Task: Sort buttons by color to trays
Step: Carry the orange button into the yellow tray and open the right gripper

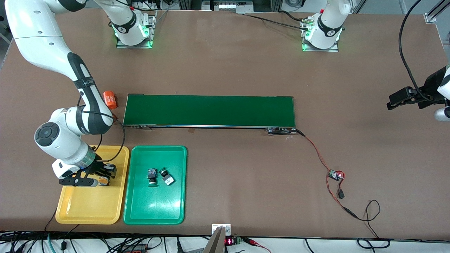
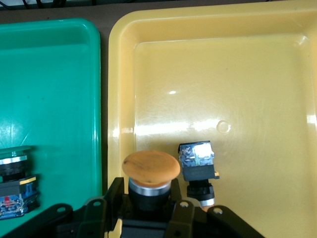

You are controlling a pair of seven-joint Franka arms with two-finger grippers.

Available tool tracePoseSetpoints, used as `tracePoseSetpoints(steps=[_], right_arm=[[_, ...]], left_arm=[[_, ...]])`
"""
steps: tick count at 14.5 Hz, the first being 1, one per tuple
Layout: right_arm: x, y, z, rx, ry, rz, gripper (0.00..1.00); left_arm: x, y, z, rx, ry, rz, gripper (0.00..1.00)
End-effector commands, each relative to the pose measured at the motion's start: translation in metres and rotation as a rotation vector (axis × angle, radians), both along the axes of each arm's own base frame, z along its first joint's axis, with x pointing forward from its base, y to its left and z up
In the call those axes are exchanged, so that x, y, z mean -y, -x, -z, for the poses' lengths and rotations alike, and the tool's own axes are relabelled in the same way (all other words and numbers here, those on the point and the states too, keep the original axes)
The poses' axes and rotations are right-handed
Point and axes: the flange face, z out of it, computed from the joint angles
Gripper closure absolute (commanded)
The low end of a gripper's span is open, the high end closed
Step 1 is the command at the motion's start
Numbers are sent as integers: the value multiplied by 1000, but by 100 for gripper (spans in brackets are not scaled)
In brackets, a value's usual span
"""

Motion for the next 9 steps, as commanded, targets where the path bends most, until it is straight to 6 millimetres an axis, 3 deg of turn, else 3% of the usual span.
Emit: tracePoseSetpoints(steps=[1, 4, 6, 8, 9], right_arm=[[5, -4, 1, -1, -5, -4, 45], [8, -4, 3, 2, -7, 1, 22], [11, -4, 1, 4, -6, 3, 16], [11, -4, -5, 6, -9, 3, 0], [14, -4, -5, 4, -8, 6, 0]], left_arm=[[2, 7, -5, -1, 15, 22, 0], [2, 7, -5, -1, 15, 22, 0], [1, 7, -5, -1, 13, 22, 0], [1, 8, -5, -2, 13, 21, 0], [0, 8, -5, -2, 10, 21, 0]])
